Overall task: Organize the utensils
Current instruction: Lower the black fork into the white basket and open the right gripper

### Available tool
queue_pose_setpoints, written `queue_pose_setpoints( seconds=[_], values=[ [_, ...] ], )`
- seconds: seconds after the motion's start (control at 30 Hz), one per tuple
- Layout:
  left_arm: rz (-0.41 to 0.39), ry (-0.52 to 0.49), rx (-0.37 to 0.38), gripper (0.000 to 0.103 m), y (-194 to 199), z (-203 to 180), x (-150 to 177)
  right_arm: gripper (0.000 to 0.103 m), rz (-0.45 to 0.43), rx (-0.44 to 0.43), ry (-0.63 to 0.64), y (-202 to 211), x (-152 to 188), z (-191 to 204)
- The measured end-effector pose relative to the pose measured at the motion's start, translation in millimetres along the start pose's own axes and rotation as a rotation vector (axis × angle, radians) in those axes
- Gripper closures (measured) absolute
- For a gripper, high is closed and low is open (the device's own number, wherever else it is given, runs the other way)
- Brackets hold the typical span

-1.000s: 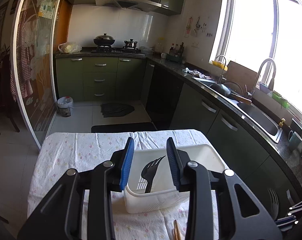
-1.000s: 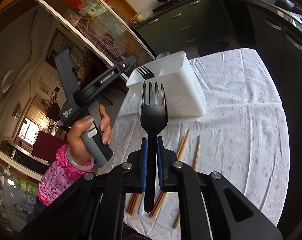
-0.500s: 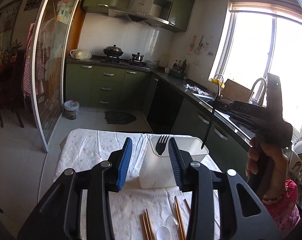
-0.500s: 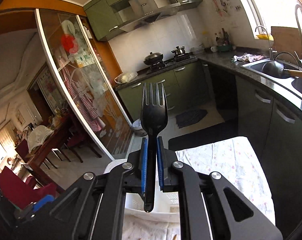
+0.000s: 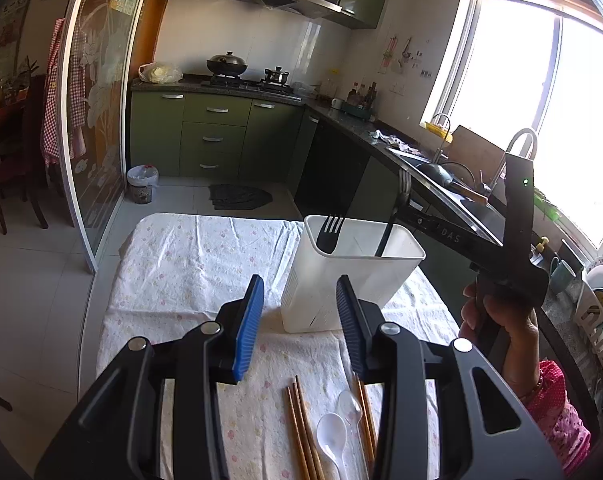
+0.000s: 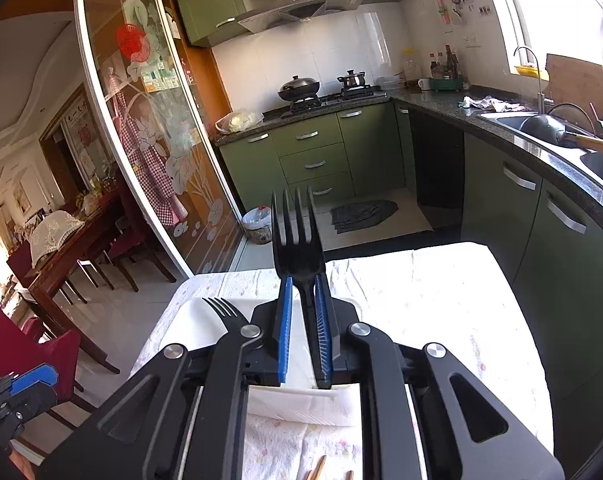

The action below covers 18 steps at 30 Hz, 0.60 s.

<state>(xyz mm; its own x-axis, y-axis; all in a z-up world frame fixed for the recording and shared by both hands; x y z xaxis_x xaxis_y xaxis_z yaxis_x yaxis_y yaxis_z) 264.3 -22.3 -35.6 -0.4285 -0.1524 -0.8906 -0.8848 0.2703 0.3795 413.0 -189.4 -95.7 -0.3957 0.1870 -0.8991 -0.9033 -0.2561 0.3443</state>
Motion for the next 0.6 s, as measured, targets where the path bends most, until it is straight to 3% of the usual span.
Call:
queue_pose_setpoints(
  seconds=[0.1, 0.17, 0.27, 0.43, 0.6],
  values=[
    [0.006, -0.015, 0.003, 0.067, 0, -4, 0, 0.089, 0.011, -0.011, 0.000, 13, 6, 3],
    [0.012, -0.022, 0.000, 0.066, -1, -4, 0, 0.083, 0.016, -0.009, 0.005, 27, 9, 5],
    [0.026, -0.022, -0.002, 0.066, -2, -4, 3, 0.081, 0.094, -0.052, -0.013, 46, 25, 12],
    [0.039, -0.033, -0.003, 0.065, -3, -6, 7, 0.073, 0.454, -0.207, -0.079, 78, 109, 36],
    [0.044, -0.043, 0.000, 0.065, -5, -8, 9, 0.073, 0.748, -0.256, -0.072, 100, 201, 53]
  ],
)
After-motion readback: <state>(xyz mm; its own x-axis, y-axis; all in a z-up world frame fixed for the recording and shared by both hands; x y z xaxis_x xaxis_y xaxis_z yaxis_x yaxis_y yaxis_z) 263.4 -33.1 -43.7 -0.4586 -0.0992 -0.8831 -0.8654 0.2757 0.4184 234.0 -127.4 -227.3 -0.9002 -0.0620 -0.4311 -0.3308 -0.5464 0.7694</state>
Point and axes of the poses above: each gripper's, at about its wrist camera, not at the fingertips, and y roughly against the way its jaws point, z to its left, x to its underside, the point moved 9 cm from there along -y, roughly the way its jaws point, and after that the axes turned 12 degrees about -z, right-handed, at the moved point
